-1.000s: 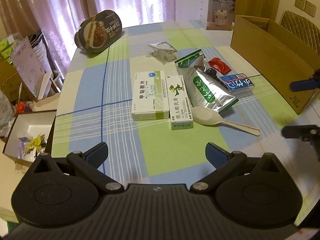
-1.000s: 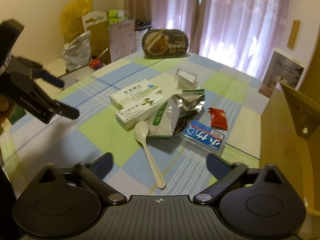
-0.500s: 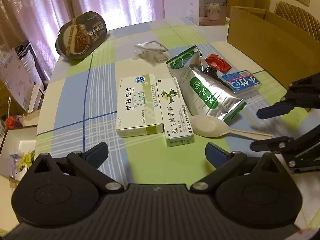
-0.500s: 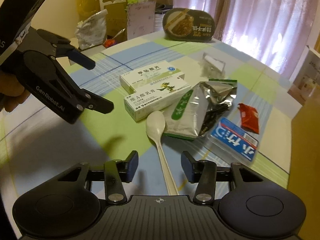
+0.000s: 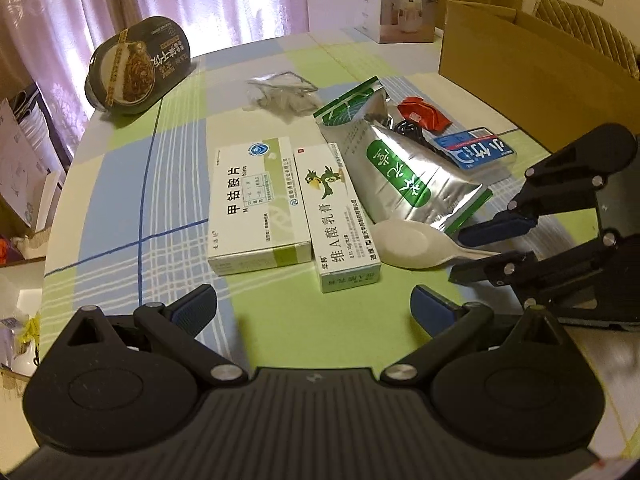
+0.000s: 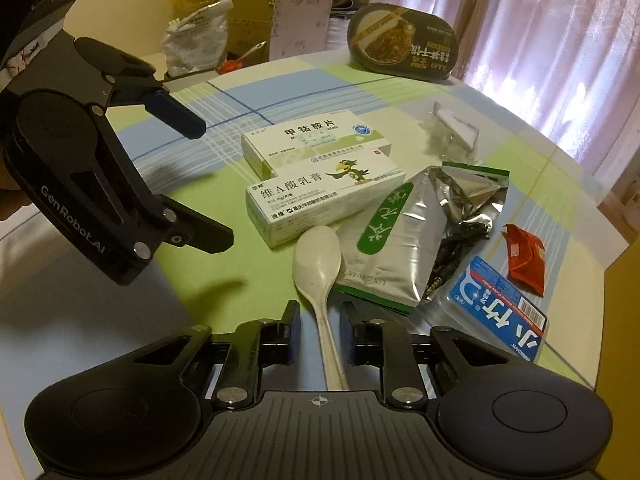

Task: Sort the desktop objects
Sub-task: 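Grasp the white spoon with the right gripper while the left grasps the white medicine box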

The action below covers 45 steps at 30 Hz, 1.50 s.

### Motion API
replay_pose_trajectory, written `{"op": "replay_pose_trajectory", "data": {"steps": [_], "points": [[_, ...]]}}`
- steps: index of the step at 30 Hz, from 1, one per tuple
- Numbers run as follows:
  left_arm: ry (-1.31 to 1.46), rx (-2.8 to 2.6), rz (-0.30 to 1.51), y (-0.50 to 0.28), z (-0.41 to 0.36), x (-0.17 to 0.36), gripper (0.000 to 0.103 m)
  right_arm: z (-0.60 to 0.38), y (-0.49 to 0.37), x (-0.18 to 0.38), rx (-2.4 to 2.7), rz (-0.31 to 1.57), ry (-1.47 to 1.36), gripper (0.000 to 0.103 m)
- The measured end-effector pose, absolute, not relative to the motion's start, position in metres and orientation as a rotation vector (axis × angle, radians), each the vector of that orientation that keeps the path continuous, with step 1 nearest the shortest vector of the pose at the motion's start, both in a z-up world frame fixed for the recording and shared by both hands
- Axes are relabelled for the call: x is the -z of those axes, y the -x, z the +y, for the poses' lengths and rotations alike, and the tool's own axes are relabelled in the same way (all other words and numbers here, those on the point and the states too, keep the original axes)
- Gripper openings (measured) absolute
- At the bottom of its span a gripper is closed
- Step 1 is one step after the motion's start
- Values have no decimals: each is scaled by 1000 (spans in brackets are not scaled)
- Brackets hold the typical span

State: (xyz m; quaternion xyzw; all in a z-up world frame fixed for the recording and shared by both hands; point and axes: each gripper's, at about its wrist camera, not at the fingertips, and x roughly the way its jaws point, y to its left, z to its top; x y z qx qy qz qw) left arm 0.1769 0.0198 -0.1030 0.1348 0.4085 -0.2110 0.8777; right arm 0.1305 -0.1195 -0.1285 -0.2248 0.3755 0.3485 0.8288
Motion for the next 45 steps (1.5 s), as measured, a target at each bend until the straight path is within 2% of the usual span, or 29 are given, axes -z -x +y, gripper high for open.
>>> {"op": "replay_pose_trajectory", "data": {"steps": [2, 6, 19, 22, 24, 28, 29, 35, 45], "points": [[-275, 442, 851, -178, 18, 103, 101, -119, -130, 129, -740, 794, 477, 8], [-277, 445, 849, -178, 15, 104, 101, -119, -127, 127, -748, 781, 483, 3], [-249, 458, 808, -187, -2, 106, 88, -155, -109, 106, -684, 782, 376, 3], [-249, 453, 814, -189, -5, 109, 77, -166, -105, 107, -653, 795, 350, 3], [-250, 440, 833, -193, -7, 112, 61, -172, -103, 107, -637, 803, 335, 3], [-252, 410, 849, -196, -8, 118, 43, -180, -102, 106, -615, 806, 306, 3], [-242, 411, 852, -197, -7, 118, 35, -181, -101, 105, -612, 804, 301, 3], [-214, 415, 898, -185, -3, 112, 33, -190, -95, 100, -601, 822, 257, 3], [-228, 428, 973, -115, -8, 102, 34, -225, -74, 84, -516, 918, 119, 3]]}}
